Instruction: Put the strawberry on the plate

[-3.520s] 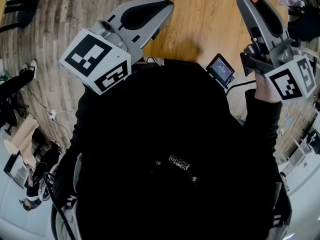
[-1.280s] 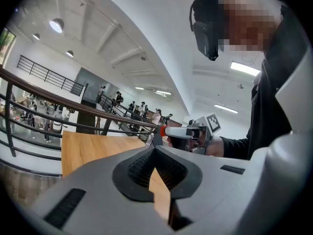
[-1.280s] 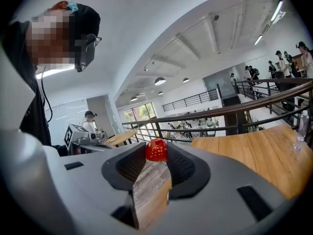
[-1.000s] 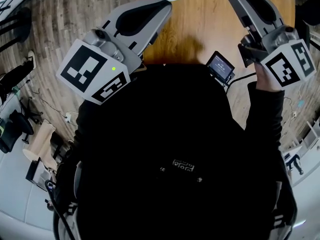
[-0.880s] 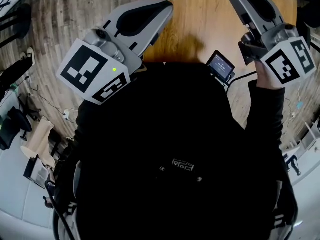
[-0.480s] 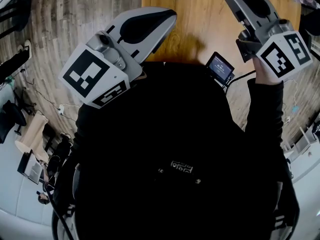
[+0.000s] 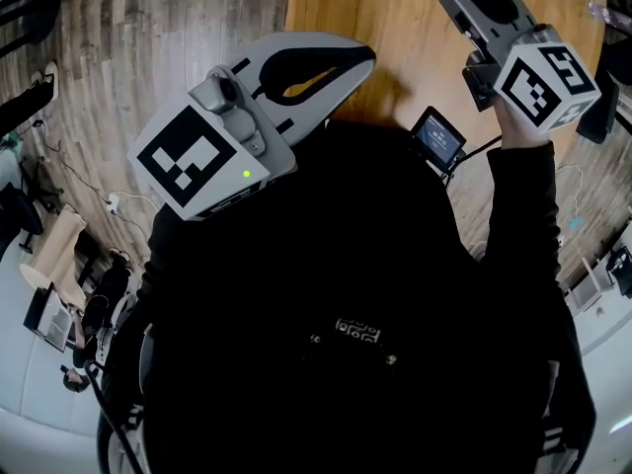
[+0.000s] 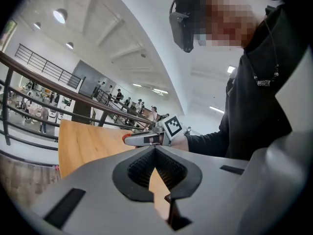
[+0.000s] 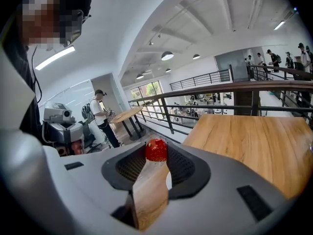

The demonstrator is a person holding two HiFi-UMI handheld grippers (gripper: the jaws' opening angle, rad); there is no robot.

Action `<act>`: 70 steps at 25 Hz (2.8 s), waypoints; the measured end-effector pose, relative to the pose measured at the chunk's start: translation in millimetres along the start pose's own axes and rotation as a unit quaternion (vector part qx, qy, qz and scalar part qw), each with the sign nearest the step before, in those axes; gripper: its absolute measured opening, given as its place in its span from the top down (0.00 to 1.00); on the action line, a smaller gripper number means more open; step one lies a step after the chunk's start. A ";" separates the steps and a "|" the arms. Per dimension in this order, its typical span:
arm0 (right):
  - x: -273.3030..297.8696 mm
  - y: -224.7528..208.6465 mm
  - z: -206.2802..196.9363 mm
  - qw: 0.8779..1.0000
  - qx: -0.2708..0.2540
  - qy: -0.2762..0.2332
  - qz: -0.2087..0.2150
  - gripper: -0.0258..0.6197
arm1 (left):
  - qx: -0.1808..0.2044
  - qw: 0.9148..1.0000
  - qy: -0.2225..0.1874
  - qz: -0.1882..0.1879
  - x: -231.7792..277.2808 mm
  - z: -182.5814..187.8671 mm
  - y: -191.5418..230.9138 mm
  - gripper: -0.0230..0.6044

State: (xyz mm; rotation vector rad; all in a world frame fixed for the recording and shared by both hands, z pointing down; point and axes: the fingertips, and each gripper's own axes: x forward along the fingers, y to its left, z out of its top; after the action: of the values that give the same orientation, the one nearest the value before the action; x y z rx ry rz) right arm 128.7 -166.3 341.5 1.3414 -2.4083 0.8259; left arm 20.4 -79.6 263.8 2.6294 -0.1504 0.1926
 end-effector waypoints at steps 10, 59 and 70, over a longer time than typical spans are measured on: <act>20.0 -20.8 -31.9 0.999 0.009 0.043 0.003 0.74 | -0.018 0.999 -0.026 -0.005 2.8 1.1 3.2 0.97; 149.5 -81.2 -184.1 0.972 0.013 0.234 -0.029 0.74 | -0.083 0.992 -0.066 0.072 -54.6 -12.8 12.0 0.97; 165.5 -100.7 -208.2 0.958 -0.043 0.276 -0.069 0.74 | -0.081 0.991 -0.063 0.084 -55.0 -17.5 13.4 0.97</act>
State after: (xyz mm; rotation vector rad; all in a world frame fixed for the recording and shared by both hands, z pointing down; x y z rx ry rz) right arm 115.0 -198.6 623.7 1.0539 -1.8743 0.9002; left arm -37.6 -78.9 276.2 2.4673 -0.4138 0.0678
